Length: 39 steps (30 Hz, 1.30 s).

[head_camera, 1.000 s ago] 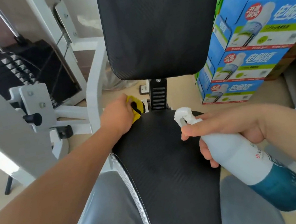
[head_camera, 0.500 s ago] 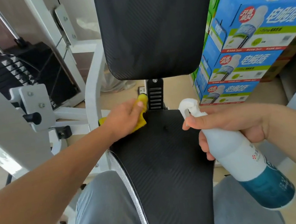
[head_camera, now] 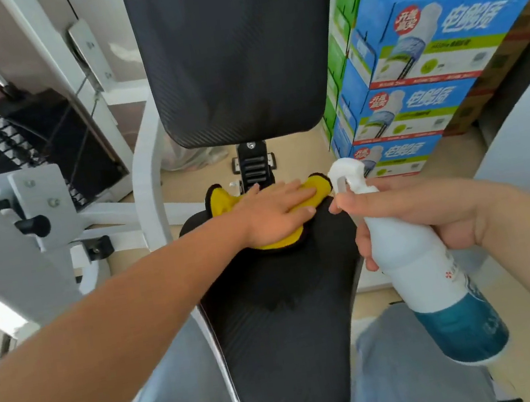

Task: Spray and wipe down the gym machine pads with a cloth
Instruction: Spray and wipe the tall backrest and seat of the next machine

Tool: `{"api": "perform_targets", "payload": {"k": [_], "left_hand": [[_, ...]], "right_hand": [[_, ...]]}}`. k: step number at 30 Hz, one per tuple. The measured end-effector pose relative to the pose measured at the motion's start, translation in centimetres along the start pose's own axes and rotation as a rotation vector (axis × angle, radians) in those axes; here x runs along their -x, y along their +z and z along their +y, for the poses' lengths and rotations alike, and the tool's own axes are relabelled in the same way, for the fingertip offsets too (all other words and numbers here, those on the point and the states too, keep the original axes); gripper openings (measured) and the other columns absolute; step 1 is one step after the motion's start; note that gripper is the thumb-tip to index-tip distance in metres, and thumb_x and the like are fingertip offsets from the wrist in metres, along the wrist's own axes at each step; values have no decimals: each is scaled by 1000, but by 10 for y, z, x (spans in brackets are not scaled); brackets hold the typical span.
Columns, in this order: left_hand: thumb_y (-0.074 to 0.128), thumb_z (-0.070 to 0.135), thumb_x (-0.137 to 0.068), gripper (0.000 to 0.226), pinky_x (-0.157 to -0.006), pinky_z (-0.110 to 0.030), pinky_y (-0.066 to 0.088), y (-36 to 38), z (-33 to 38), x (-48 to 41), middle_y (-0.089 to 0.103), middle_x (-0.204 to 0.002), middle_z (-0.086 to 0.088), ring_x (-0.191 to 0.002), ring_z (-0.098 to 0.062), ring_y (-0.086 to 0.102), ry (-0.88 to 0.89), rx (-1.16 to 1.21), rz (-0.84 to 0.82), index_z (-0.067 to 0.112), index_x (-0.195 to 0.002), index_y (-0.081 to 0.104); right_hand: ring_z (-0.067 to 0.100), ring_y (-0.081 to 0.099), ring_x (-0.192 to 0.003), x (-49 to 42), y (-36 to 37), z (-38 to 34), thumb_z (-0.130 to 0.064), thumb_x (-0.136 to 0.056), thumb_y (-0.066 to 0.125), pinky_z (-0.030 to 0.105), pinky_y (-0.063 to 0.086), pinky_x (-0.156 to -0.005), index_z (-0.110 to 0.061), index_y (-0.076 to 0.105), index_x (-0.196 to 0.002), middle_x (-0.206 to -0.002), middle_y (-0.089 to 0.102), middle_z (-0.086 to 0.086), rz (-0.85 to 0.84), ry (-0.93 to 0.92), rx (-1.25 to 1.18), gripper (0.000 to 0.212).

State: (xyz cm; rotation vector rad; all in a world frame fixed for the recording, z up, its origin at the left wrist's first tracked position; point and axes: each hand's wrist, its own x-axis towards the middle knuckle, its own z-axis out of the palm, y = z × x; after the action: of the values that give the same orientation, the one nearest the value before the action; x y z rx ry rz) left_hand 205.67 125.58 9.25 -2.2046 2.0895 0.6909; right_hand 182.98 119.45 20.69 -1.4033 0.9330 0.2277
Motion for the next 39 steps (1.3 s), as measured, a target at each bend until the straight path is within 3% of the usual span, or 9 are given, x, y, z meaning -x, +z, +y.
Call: {"api": "perform_targets", "payload": {"k": [4,11,15,17,20,24,28,32,39], "left_hand": [[16,60,-107,60,-127,-58,3,2,19,-16,12,-174,-4,-160,-25,8,-80,-58,34,40,-164,14],[13,53,-109,57,-126,-37,-17,17,99,142,-7,-174,10,-156,-5,-19,333,45,-112,39,-165,8],[4,52,-110,53,-126,-40,5,37,90,190,26,-169,15,-158,-8,6,492,-164,8,42,-157,25],[13,60,-107,53,-126,-36,-5,29,81,183,10,-171,22,-156,0,-10,531,-61,-63,48,-158,18],[28,72,-101,70,-127,-37,-10,11,71,141,-2,-172,19,-155,2,-15,398,7,-81,46,-163,11],[19,76,-98,79,-129,-48,5,1,40,50,6,-174,5,-160,-14,1,82,-54,-23,35,-166,11],[14,71,-101,75,-126,-57,12,1,33,2,20,-172,-3,-159,-26,15,-127,-56,24,33,-165,16],[13,70,-99,77,-128,-56,6,7,62,49,5,-175,0,-161,-22,1,4,-19,19,32,-166,6],[21,84,-93,80,-123,-33,-20,21,69,202,-26,-166,27,-150,5,-30,22,133,-31,54,-158,-14]], "right_hand": [[32,74,-67,2,-1,5,-54,-66,83,45,63,-73,-14,56,-145,-77,75,18,73,-69,-72,92],[33,74,-66,7,-3,4,-55,-61,83,43,66,-65,-6,53,-145,-75,75,17,106,-114,-111,101],[32,75,-68,5,-3,3,-55,-60,83,45,66,-70,-7,54,-145,-78,75,18,105,-116,-92,102],[33,75,-70,6,-4,3,-55,-60,83,44,66,-67,-8,55,-145,-78,75,18,100,-120,-90,100],[35,74,-72,6,-7,6,-53,-62,84,44,66,-70,-9,56,-144,-78,75,17,101,-122,-92,97],[34,71,-66,14,0,10,-49,-64,84,39,63,-57,-6,55,-143,-75,73,18,96,-122,-105,94],[35,73,-66,15,8,9,-51,-67,81,42,66,-60,-7,56,-141,-76,75,18,88,-116,-72,90],[35,73,-66,8,17,4,-53,-61,83,49,63,-78,-8,57,-140,-75,75,18,79,-135,-58,95],[34,75,-75,-10,34,-17,-58,-68,90,44,62,-73,-20,60,-139,-79,75,16,-68,-104,44,85]]}}
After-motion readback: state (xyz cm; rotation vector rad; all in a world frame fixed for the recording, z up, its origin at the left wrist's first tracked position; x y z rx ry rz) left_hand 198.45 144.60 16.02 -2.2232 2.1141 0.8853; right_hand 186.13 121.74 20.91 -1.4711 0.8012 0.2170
